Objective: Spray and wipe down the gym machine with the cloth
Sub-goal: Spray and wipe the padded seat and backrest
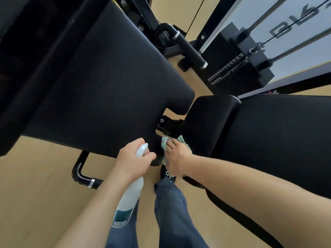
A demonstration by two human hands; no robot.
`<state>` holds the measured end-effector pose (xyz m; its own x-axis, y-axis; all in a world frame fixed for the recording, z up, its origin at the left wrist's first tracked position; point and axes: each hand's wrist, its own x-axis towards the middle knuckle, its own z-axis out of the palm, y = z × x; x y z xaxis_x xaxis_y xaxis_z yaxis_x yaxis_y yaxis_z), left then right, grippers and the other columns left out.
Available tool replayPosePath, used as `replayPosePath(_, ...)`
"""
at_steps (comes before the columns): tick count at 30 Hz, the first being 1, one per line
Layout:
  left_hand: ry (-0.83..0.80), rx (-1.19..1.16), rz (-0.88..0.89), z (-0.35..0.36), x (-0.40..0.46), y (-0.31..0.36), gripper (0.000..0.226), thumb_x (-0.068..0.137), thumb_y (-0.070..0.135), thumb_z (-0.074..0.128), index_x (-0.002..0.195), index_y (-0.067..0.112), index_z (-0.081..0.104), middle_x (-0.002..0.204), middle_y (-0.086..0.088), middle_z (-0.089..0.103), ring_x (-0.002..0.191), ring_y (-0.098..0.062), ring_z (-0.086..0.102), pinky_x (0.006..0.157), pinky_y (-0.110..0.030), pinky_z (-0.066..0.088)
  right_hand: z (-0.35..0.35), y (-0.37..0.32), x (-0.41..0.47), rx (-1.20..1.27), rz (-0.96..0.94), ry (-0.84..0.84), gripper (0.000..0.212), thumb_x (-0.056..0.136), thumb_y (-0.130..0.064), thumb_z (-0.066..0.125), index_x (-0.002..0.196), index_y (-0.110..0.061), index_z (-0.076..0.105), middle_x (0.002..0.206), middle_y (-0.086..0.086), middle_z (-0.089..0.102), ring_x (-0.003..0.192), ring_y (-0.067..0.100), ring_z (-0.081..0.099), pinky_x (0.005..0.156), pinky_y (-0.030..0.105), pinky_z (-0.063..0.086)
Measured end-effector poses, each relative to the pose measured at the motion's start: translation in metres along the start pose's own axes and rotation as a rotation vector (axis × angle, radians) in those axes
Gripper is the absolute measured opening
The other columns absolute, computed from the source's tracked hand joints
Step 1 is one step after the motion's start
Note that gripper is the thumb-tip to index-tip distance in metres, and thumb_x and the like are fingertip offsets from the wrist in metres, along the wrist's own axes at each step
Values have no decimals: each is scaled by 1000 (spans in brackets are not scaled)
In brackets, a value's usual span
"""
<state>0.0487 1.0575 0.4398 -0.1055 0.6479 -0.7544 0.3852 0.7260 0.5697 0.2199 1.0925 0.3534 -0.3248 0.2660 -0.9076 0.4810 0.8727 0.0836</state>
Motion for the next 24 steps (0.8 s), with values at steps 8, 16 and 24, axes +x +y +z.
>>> replayPosePath(8,8,-55,-31,28,21,-8,29,88,20,72,81,3,49,67,-8,55,64,-22,50,64,-39,45,-12,105,20,24,216,81,71,103,-52,16,155,-8,33,158,16,34,147,33,27,122,47,17)
replayPosePath(16,8,-50,-31,51,26,2,26,90,18,71,81,3,51,64,-3,53,62,-21,51,62,-37,45,-33,206,3,174,466,22,46,106,-32,28,138,-12,55,138,14,56,126,37,51,100,46,44)
replayPosePath(24,0,-109,-36,49,6,19,29,90,20,72,77,4,51,61,-2,53,62,-22,51,64,-41,46,-38,194,-61,22,634,-143,54,105,-40,23,149,-15,39,143,20,48,131,49,44,107,69,32)
